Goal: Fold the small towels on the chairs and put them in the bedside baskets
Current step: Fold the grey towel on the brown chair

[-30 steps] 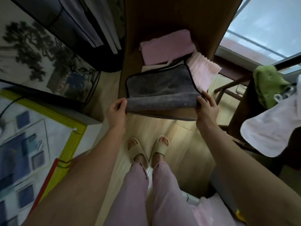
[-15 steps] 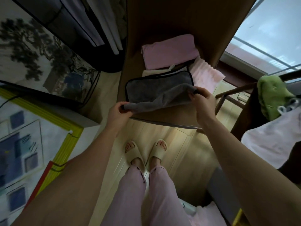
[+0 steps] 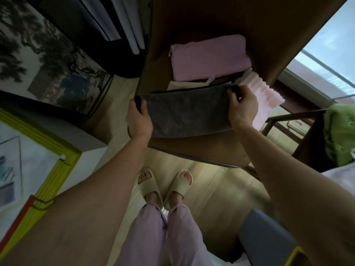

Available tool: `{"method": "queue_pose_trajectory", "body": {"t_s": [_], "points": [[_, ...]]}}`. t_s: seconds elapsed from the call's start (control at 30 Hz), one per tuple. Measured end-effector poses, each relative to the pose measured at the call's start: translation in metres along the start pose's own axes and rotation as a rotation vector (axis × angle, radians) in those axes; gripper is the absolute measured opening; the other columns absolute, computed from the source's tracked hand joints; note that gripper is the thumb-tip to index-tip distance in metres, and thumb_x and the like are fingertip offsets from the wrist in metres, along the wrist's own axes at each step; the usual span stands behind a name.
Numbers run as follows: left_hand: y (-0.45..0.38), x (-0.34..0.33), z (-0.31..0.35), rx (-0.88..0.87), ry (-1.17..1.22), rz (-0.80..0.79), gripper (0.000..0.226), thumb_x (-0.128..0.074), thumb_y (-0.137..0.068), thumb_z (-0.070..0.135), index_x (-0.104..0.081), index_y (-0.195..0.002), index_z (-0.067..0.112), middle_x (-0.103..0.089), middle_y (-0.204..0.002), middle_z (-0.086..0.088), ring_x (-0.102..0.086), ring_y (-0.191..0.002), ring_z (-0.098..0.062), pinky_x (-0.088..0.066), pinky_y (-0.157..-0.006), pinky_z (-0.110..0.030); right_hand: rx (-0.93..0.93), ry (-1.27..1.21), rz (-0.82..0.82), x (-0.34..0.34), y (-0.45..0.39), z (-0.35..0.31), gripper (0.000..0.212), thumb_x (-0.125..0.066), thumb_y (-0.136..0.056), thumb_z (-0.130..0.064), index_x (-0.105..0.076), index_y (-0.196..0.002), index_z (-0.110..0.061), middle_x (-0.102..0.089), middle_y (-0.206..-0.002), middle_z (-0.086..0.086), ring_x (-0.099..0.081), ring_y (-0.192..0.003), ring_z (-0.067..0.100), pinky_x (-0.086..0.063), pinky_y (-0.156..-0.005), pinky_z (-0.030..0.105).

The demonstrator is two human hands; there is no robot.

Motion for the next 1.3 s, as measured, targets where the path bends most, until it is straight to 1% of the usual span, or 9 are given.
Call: {"method": "queue_pose_trajectory", "body": {"t_s": [0.33, 0.53, 0.7, 0.8, 0.9, 0.97, 1.17, 1.23, 1.3], "points": [[-0.015, -0.02, -0.007, -0.026, -0.138, 0.084, 0.034, -0.033, -0.105, 0.032, -0.048, -0.124, 0.008, -0.061, -0.121, -0.011, -0.059, -0.105, -0.027, -0.035, -0.07, -0.025, 0.063, 0.167, 0.021, -0.018, -0.024, 0.01, 0.027, -0.05, -0.099, -0.028, -0.057, -0.121, -0.014, -0.051, -0.127, 0.005, -0.044, -0.116, 0.019, -0.029, -0.097, 0.02], [-0.024, -0.019, -0.009, -0.034, -0.175, 0.133, 0.036, -0.033, -0.105, 0.03, -0.049, -0.123, 0.003, -0.051, -0.126, -0.016, -0.054, -0.106, -0.027, -0.03, -0.072, -0.018, 0.086, 0.185, 0.065, -0.02, -0.024, 0.003, 0.031, -0.041, -0.102, -0.033, -0.051, -0.126, -0.015, -0.056, -0.123, 0.006, -0.051, -0.109, 0.02, -0.033, -0.086, 0.023], [-0.034, -0.02, -0.013, -0.005, -0.271, 0.133, 0.034, -0.045, -0.101, 0.026, -0.048, -0.124, 0.002, -0.047, -0.13, -0.019, -0.05, -0.114, -0.033, -0.042, -0.087, -0.035, 0.134, 0.412, 0.012, -0.029, -0.032, -0.007, 0.029, -0.037, -0.101, -0.038, -0.048, -0.119, -0.018, -0.052, -0.124, 0.01, -0.053, -0.105, 0.028, -0.036, -0.078, 0.034], [-0.015, -0.019, 0.019, -0.339, -0.446, 0.201, 0.035, -0.054, -0.096, 0.024, -0.051, -0.128, 0.011, -0.044, -0.14, -0.017, -0.045, -0.126, -0.033, -0.039, -0.102, -0.044, 0.162, 0.442, -0.03, -0.033, -0.036, -0.014, 0.028, -0.038, -0.102, -0.037, -0.05, -0.119, -0.018, -0.052, -0.126, 0.01, -0.054, -0.107, 0.03, -0.039, -0.085, 0.038], [0.022, -0.064, 0.055, -0.839, -0.487, -0.075, 0.033, -0.051, -0.095, 0.023, -0.057, -0.127, 0.013, -0.051, -0.138, -0.012, -0.046, -0.129, -0.029, -0.037, -0.105, -0.045, 0.143, 0.431, -0.091, -0.035, -0.042, -0.013, 0.026, -0.035, -0.103, -0.035, -0.049, -0.116, -0.018, -0.059, -0.114, 0.01, -0.056, -0.1, 0.03, -0.036, -0.079, 0.036], [0.039, -0.098, 0.06, -0.971, -0.578, -0.267, 0.041, -0.039, -0.099, 0.029, -0.054, -0.133, 0.011, -0.051, -0.141, -0.01, -0.042, -0.134, -0.029, -0.03, -0.113, -0.047, 0.131, 0.398, -0.134, -0.035, -0.046, -0.011, 0.025, -0.035, -0.103, -0.034, -0.05, -0.113, -0.016, -0.061, -0.109, 0.009, -0.056, -0.096, 0.03, -0.034, -0.076, 0.033], [0.031, -0.131, 0.04, -0.839, -0.817, -0.369, 0.07, -0.01, -0.097, 0.053, -0.013, -0.154, 0.012, -0.014, -0.161, -0.004, -0.009, -0.149, -0.024, -0.001, -0.121, -0.045, 0.091, -0.033, -0.245, -0.03, -0.046, -0.011, 0.035, -0.046, -0.101, -0.034, -0.043, -0.132, -0.019, -0.055, -0.124, -0.002, -0.053, -0.109, 0.013, -0.042, -0.092, 0.025], [0.031, -0.134, 0.039, -0.826, -0.823, -0.381, 0.075, -0.01, -0.095, 0.059, -0.009, -0.154, 0.013, -0.01, -0.162, -0.005, -0.005, -0.149, -0.024, 0.001, -0.121, -0.045, 0.026, -0.172, -0.292, -0.026, -0.037, -0.003, 0.046, -0.055, -0.096, -0.037, -0.038, -0.136, -0.02, -0.053, -0.122, -0.01, -0.052, -0.106, 0.002, -0.042, -0.088, 0.01], [0.032, -0.136, 0.039, -0.825, -0.836, -0.373, 0.078, -0.012, -0.094, 0.062, -0.007, -0.155, 0.013, -0.007, -0.162, -0.005, -0.003, -0.149, -0.024, 0.003, -0.12, -0.046, -0.035, -0.196, -0.36, -0.025, -0.029, 0.007, 0.05, -0.061, -0.093, -0.039, -0.044, -0.135, -0.019, -0.056, -0.116, -0.013, -0.054, -0.105, 0.0, -0.044, -0.081, 0.009]]}}
Point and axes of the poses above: each hand's wrist, its own y-axis away from the middle knuckle, its own x-axis out of the back of the hand, z = x × y, the point moved 8 cm from there along -y, towards the middle knuckle
